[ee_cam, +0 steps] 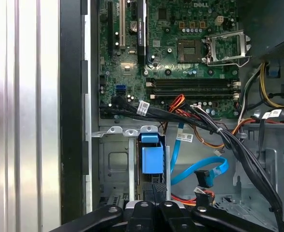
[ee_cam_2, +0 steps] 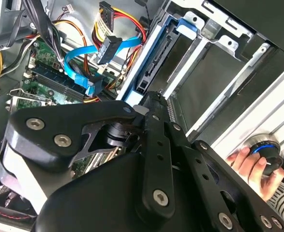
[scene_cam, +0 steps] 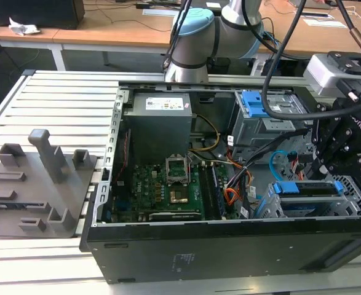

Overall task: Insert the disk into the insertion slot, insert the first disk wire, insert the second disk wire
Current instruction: 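Insert the disk into the insertion slot, then insert the first disk wire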

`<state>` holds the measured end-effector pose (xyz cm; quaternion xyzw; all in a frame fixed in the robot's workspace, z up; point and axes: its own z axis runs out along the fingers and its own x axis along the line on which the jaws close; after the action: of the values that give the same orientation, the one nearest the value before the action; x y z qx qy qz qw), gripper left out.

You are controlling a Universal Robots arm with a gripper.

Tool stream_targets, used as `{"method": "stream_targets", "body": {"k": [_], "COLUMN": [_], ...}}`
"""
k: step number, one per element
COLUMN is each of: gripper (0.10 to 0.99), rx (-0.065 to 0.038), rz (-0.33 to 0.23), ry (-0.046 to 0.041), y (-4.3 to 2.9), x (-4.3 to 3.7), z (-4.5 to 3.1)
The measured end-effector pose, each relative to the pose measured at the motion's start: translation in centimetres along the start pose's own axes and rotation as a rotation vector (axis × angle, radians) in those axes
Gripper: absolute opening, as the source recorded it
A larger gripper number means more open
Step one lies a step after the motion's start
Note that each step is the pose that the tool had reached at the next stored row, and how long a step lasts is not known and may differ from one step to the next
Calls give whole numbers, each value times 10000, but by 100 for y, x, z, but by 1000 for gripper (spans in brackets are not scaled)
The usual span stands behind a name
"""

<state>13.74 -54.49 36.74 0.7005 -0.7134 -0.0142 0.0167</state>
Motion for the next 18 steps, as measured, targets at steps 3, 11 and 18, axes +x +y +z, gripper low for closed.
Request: {"method": "stream_targets", "body": {"k": [3,11,18], "gripper": [106,114,361], "rx": [0,0,0], "rz": [-1,-1,0], "ry": [-2,-3,-2], "y": [-1,-1,1], "x": [0,0,-1], "z": [2,4,-30]}}
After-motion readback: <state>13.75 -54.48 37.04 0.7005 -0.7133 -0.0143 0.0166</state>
